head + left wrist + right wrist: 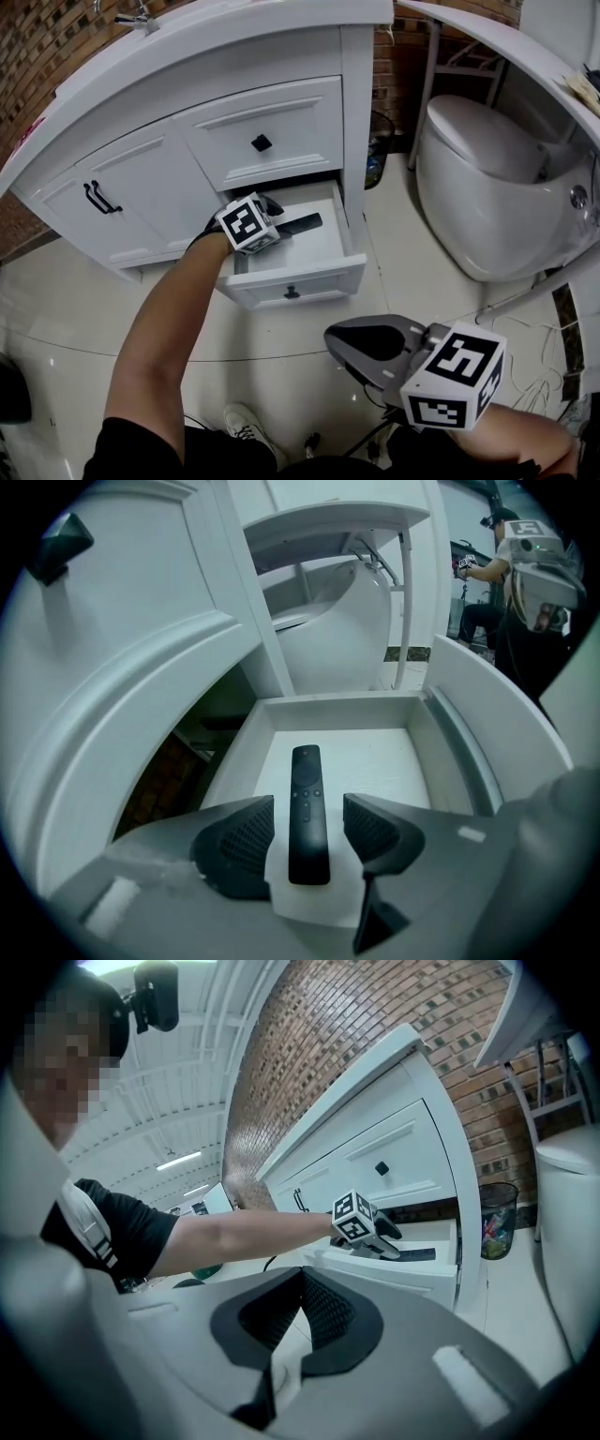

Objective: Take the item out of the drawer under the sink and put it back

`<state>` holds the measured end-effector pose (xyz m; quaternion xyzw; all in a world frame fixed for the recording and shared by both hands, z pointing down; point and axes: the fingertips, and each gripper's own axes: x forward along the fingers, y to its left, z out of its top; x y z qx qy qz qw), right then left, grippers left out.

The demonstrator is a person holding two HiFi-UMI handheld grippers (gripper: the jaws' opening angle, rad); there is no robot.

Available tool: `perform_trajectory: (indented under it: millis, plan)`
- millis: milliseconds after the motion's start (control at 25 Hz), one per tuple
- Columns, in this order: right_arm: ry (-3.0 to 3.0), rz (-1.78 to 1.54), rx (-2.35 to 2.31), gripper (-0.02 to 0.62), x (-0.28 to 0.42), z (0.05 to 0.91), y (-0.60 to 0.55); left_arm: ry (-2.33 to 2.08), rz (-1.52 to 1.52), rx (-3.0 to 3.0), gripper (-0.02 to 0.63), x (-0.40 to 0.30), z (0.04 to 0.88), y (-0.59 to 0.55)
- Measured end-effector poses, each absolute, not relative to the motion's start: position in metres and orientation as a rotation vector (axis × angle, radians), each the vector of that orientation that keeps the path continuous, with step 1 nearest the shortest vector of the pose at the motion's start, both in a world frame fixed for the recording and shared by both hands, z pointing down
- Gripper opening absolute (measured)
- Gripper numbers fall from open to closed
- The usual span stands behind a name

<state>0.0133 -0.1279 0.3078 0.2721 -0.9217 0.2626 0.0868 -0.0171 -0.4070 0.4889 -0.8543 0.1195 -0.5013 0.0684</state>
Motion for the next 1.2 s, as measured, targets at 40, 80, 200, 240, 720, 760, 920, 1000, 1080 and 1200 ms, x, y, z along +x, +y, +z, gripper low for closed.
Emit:
perform_trajectory:
  millis: [40,80,200,240,720,760,920,1000,1080,1200]
  plan:
    - [-2.746,0.785,0.812,0.003,0.014,0.308,-0.129,0.358,-1.516,-2.572,0.245,-0.017,0.491,-0.41]
    - [-2.745,0.788,0.811,0.003,0.014,0.309,-0.13,0.358,-1.523,-2.572,0.245,-0.017,0.494,-0.412]
    - [-2.739,0.799,0.803,0.003,0.012,0.312,-0.132,0.348,-1.536,-2.584,0.245,-0.016,0.5,-0.417]
    - [-2.737,0.803,0.8,0.003,0.012,0.313,-0.132,0.338,-1.54,-2.591,0.245,-0.015,0.502,-0.418]
    - [-2.726,0.837,0.8,0.003,0.013,0.318,-0.135,0.22,-1.731,-2.616,0.244,-0.013,0.532,-0.413]
    - [-2.725,0.838,0.801,0.003,0.013,0.318,-0.135,0.214,-1.736,-2.623,0.244,-0.013,0.533,-0.413]
    - [-2.725,0.842,0.811,0.003,0.014,0.318,-0.138,0.186,-1.768,-2.694,0.242,-0.014,0.534,-0.415]
    - [-2.717,0.85,0.816,0.003,0.016,0.32,-0.139,0.16,-1.785,-2.715,0.229,-0.013,0.535,-0.413]
    - [-2.707,0.859,0.824,0.003,0.019,0.323,-0.14,0.14,-1.802,-2.723,0.23,-0.013,0.536,-0.413]
    - [-2.702,0.871,0.845,0.003,0.023,0.325,-0.144,0.122,-1.808,-2.721,0.23,-0.013,0.536,-0.414]
